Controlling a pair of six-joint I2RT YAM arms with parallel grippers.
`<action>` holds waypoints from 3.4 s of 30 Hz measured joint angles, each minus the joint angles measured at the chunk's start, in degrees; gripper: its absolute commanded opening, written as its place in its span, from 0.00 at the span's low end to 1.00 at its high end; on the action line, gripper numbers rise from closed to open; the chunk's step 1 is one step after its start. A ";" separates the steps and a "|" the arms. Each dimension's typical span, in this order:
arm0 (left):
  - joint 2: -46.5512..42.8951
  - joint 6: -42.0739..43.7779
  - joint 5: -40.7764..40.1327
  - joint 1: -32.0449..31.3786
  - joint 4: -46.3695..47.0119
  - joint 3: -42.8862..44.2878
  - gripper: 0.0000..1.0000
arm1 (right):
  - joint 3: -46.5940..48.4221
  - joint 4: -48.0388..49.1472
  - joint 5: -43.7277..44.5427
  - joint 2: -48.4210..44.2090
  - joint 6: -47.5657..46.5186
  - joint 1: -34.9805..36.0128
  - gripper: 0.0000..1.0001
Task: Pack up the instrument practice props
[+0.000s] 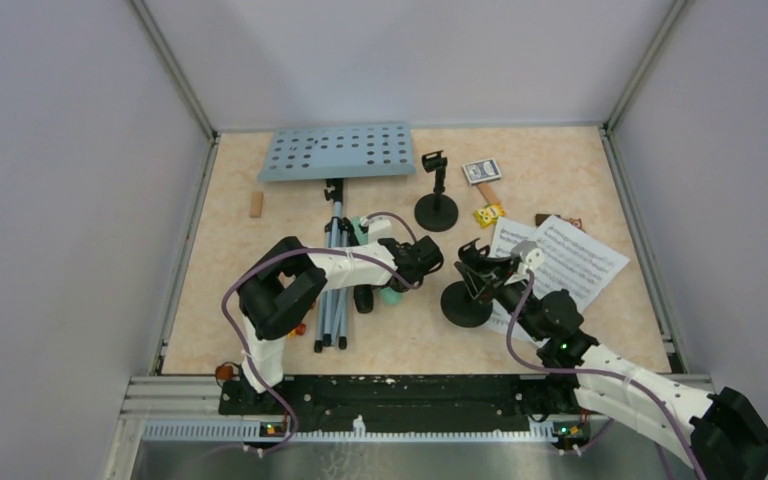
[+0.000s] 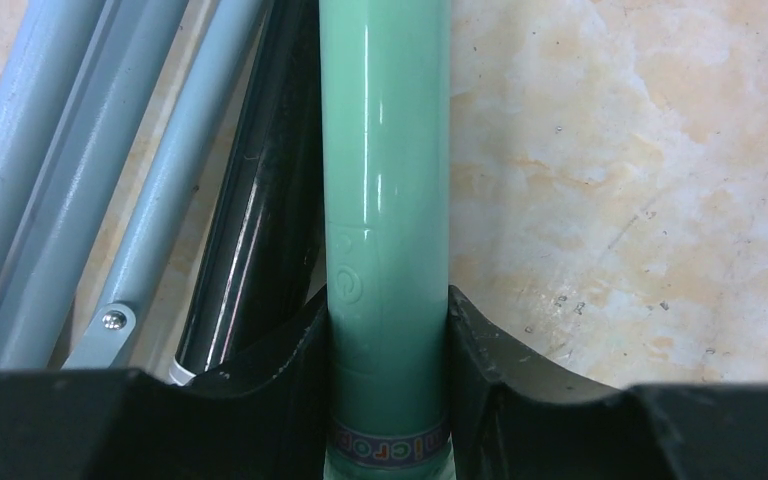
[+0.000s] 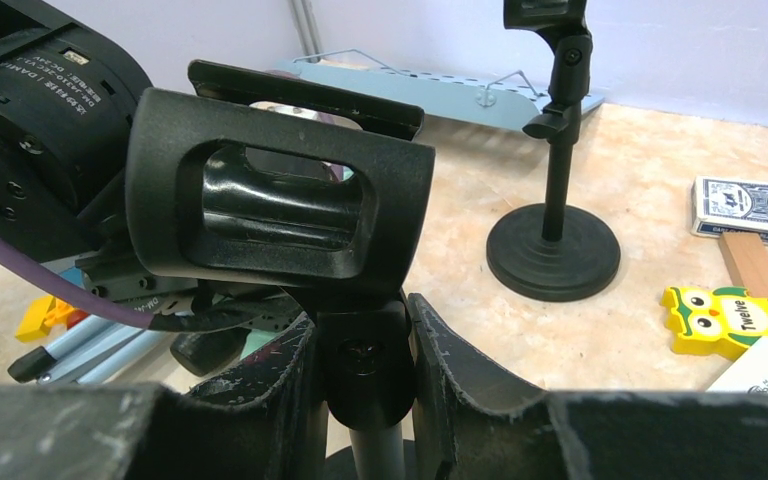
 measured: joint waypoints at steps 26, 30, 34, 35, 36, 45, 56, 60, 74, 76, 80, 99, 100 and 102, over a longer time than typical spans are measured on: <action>-5.70 10.34 2.38 0.00 0.83 -3.06 0.78 | 6.25 10.38 6.32 20.41 -2.03 -0.66 0.00; -10.73 13.42 4.09 0.00 1.09 -3.06 0.85 | 9.35 15.54 5.99 28.46 -2.23 -2.32 0.00; -16.04 15.39 5.86 0.00 1.79 -3.08 0.87 | 11.56 20.65 5.44 35.39 -2.80 -4.11 0.00; -17.46 15.85 6.56 0.00 1.86 -3.13 0.87 | 12.04 21.94 5.09 36.96 -2.95 -4.42 0.00; -18.71 16.17 7.28 0.00 1.90 -3.17 0.86 | 12.63 23.06 4.55 38.64 -3.08 -4.70 0.00; -33.05 23.96 13.20 0.00 1.53 -4.46 0.93 | 19.96 32.06 -7.26 53.81 -4.72 -4.15 0.00; -59.56 29.33 16.06 0.04 -1.60 -14.78 0.99 | 34.80 36.63 -15.52 71.45 -10.01 -2.86 0.00; -64.78 28.50 17.44 0.04 -5.97 -18.51 0.99 | 41.16 38.88 -15.65 77.81 -10.03 -2.62 0.00; -71.63 26.18 17.16 0.04 -10.71 -20.48 0.99 | 47.23 41.77 -9.33 84.56 -8.35 -2.62 0.75; -71.56 26.18 17.18 0.04 -10.71 -21.07 0.99 | 43.41 41.70 -8.94 82.23 -8.76 -2.60 0.77; -71.25 26.21 16.74 0.04 -10.67 -21.81 0.99 | 35.30 40.19 -8.57 73.88 -9.66 -2.38 0.80; -72.17 26.23 10.84 0.04 -10.75 -23.91 0.99 | 39.69 -51.08 -16.50 26.53 9.05 -18.99 0.86; -72.85 26.29 10.64 0.04 -10.75 -24.09 0.99 | 38.62 -53.51 -20.17 24.06 9.70 -24.02 0.86; -74.14 26.51 10.23 0.04 -10.75 -24.44 0.99 | 36.81 -57.13 -25.88 19.04 11.56 -32.74 0.86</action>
